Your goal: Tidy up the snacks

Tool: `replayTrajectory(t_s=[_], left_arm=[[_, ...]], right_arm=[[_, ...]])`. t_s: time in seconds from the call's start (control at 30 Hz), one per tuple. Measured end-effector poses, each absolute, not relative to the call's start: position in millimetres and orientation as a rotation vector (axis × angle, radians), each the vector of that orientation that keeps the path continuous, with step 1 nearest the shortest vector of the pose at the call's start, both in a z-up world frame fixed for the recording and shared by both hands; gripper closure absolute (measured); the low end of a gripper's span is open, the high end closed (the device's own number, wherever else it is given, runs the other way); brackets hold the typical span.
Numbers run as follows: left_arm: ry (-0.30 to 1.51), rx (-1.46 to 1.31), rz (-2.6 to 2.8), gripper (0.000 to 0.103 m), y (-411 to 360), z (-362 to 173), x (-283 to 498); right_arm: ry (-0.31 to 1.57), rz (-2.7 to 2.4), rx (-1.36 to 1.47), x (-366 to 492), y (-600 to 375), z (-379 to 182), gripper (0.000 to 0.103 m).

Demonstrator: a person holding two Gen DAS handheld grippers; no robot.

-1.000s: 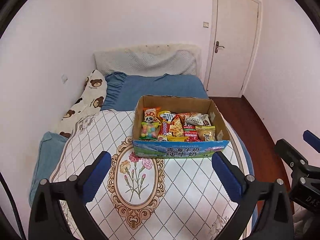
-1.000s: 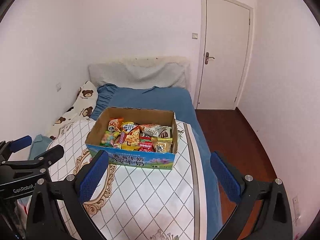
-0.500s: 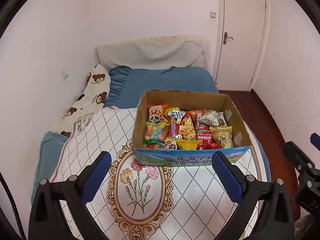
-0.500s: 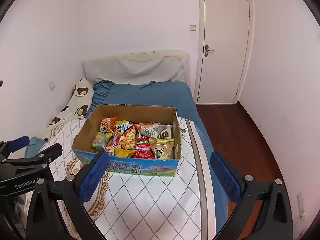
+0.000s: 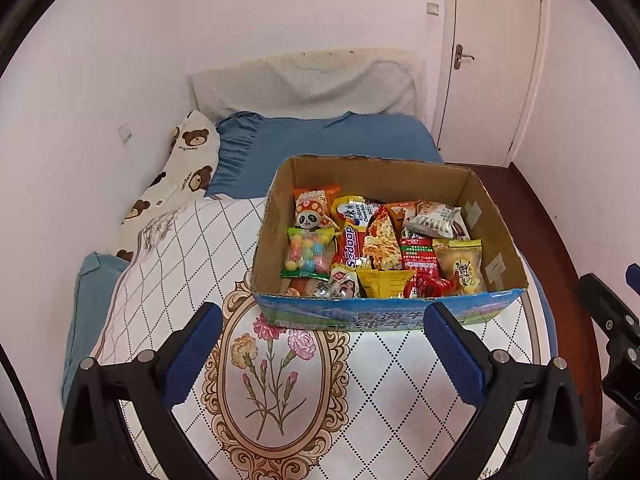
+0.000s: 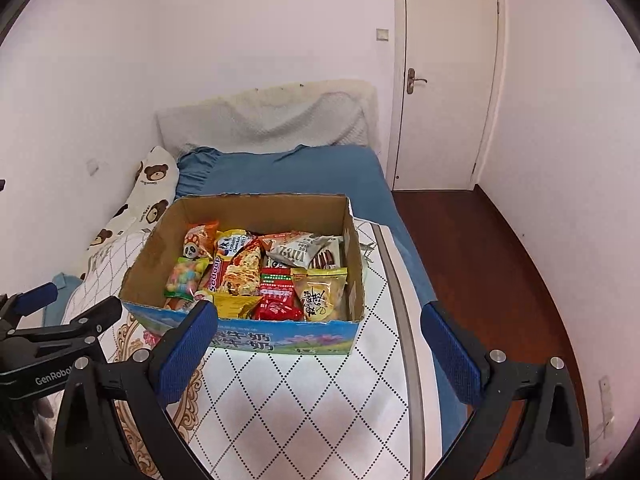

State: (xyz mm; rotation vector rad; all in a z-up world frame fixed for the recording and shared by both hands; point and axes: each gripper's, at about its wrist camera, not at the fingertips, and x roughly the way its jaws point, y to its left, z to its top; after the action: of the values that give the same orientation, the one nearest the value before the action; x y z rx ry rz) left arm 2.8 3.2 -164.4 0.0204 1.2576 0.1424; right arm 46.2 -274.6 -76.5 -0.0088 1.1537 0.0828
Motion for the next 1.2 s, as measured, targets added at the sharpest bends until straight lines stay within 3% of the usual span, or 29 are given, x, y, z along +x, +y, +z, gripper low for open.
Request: replayTrajectory(t_s=[1.2], left_arm=[[1.233,0.055,0.140,0.000,-2,-158,0]], right_arm=[[1.181,0.085,0.004,47,-272,-91,0.000]])
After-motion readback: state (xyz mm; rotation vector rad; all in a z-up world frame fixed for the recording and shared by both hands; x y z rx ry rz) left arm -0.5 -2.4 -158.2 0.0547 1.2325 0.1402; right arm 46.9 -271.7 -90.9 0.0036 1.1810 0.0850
